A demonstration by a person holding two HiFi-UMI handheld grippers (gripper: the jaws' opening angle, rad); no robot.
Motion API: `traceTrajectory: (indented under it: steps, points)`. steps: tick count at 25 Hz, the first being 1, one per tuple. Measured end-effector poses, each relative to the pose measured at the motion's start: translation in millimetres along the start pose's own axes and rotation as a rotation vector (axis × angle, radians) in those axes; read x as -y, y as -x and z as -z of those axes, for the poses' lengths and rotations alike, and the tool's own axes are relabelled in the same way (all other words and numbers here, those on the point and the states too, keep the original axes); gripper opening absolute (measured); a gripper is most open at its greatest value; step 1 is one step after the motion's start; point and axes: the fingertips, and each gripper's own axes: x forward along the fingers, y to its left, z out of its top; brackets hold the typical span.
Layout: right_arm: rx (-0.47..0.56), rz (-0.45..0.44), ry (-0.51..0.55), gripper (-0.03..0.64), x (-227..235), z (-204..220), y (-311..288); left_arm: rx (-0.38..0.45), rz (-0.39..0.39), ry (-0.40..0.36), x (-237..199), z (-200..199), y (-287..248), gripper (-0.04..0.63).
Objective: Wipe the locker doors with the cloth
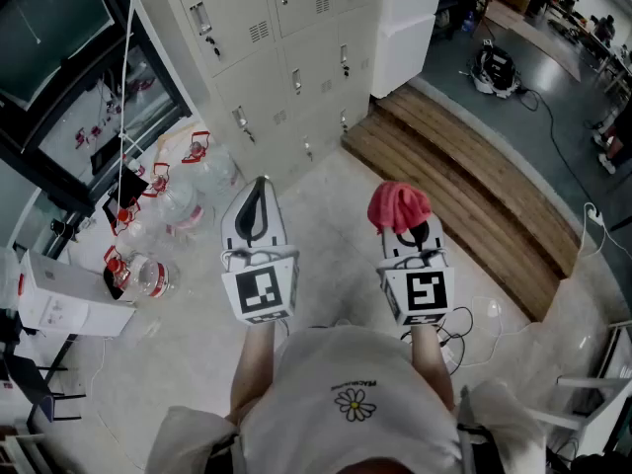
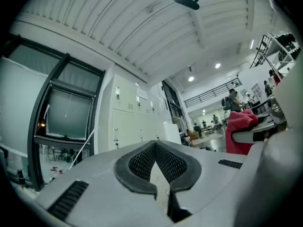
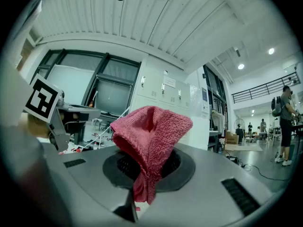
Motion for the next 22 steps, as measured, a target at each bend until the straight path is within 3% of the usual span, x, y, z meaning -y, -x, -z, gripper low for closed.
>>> traceTrajectory:
  steps: [7, 12, 22]
  points:
    - [0.001, -0.006, -0.003, 0.031, 2, -1, 0, 0.04, 0.023, 0.039, 14, -9, -4, 0.016]
    - [-0.002, -0.019, -0.001, 0.031, 1, 4, 0, 0.03, 0.042, -0.002, 17, -3, -5, 0.015]
    - [-0.012, 0.011, -0.017, 0.031, 11, 11, -6, 0.014, 0.02, 0.017, 7, 2, -19, 0.015]
